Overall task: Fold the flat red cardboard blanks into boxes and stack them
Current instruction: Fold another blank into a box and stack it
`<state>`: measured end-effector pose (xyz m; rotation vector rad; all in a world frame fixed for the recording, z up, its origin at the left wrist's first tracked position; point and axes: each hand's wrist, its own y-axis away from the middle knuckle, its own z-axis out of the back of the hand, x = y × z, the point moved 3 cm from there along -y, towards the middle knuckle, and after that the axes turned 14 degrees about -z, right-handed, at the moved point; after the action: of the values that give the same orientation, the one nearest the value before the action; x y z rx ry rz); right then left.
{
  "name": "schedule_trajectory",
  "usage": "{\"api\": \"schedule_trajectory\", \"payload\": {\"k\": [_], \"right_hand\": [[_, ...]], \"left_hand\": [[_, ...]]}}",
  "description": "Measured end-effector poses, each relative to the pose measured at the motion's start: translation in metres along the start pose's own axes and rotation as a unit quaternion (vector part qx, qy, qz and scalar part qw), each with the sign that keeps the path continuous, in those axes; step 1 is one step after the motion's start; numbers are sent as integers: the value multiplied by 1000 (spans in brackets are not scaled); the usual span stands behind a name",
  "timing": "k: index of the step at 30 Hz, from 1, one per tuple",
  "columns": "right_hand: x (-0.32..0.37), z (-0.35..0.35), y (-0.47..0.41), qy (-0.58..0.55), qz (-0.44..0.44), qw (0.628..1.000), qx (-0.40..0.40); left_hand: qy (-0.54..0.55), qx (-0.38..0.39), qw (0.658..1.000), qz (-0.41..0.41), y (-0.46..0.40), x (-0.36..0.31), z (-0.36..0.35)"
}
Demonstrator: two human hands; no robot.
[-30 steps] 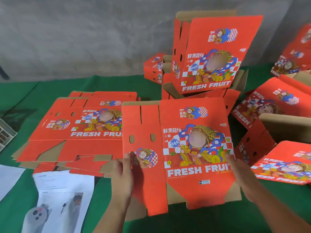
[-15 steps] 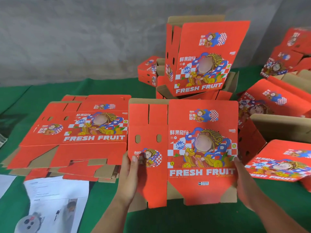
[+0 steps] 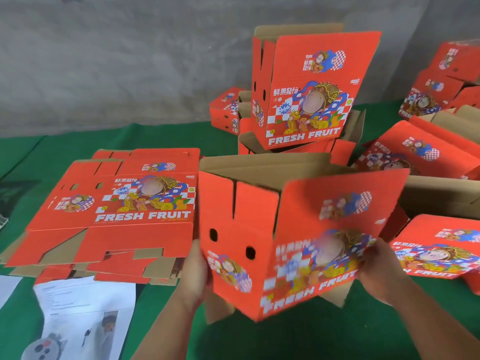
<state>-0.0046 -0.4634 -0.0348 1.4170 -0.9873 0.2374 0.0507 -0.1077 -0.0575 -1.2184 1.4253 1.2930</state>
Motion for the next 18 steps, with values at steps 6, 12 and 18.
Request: {"api": "schedule_trajectory", "payload": {"k": [6, 12, 18], "right_hand": [[5, -45, -9, -50, 84, 995, 14], [0, -34, -21, -150, 107, 982, -33], [-21, -38, -20, -71, 93, 989, -85]], "left_hand": [[-162, -19, 984, -72, 12, -8, -57], [149, -136, 977, 71, -9, -10, -36], [239, -93, 966, 36, 4, -24, -35]]}}
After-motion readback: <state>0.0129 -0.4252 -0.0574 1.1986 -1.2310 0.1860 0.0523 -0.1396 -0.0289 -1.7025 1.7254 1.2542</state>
